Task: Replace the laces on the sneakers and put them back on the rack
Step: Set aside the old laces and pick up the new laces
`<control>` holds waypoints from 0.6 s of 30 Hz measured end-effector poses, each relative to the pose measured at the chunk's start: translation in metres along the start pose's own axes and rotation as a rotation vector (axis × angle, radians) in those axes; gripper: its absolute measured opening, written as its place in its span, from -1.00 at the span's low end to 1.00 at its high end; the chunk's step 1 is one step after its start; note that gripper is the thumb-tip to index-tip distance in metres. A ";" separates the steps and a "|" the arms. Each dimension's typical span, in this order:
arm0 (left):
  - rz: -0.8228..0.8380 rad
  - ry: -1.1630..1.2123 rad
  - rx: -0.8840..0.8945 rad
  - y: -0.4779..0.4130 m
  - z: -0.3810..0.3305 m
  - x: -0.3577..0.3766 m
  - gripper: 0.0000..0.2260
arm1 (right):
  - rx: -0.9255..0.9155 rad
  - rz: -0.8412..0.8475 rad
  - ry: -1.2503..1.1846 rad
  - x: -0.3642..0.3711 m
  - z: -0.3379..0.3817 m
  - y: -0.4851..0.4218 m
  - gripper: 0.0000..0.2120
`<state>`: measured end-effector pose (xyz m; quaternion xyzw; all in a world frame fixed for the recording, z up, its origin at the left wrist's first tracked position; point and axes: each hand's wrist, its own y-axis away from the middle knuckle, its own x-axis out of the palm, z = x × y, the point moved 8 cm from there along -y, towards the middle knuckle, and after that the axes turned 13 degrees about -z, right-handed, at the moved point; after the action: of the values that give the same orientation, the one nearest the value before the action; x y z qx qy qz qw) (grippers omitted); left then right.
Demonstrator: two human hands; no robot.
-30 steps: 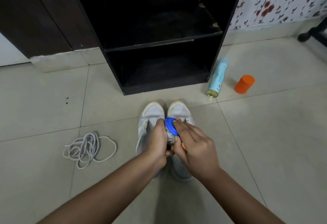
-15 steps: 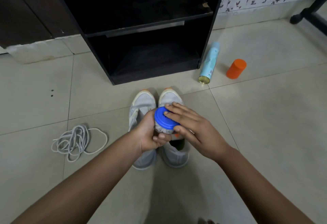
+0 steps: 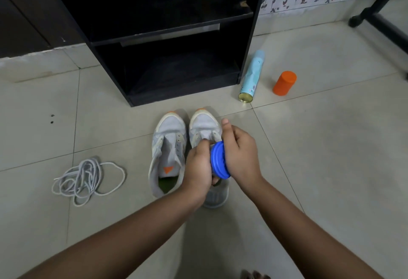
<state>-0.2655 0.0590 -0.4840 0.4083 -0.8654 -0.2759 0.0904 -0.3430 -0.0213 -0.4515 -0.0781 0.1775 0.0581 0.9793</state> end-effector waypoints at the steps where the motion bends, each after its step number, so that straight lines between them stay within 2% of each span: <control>1: -0.049 0.070 -0.023 -0.002 0.002 -0.001 -0.62 | -0.038 -0.038 0.023 0.000 0.003 -0.002 -0.53; 6: -0.140 0.287 -0.163 -0.007 0.006 0.002 -0.68 | -0.160 -0.209 0.035 -0.005 0.009 -0.015 -0.57; 10: -0.040 0.230 -0.199 -0.019 0.009 0.007 -0.65 | -0.239 -0.190 -0.018 -0.006 0.022 -0.017 -0.60; 12: 0.043 0.223 -0.229 -0.022 0.014 0.013 -0.64 | -0.119 -0.102 -0.144 -0.006 0.016 -0.019 -0.55; 14: 0.110 0.249 -0.311 -0.021 0.022 0.017 -0.59 | 0.131 -0.039 -0.326 -0.010 -0.001 -0.018 -0.52; 16: 0.214 0.273 -0.377 -0.018 0.028 0.022 -0.55 | 0.356 -0.044 -0.435 -0.017 -0.024 -0.017 -0.51; 18: 0.317 0.287 -0.409 -0.016 0.031 0.025 -0.55 | 0.484 -0.096 -0.471 -0.028 -0.046 -0.020 -0.49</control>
<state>-0.2827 0.0444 -0.5204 0.2760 -0.8232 -0.3666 0.3343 -0.3818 -0.0513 -0.4813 0.1640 -0.0487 -0.0152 0.9851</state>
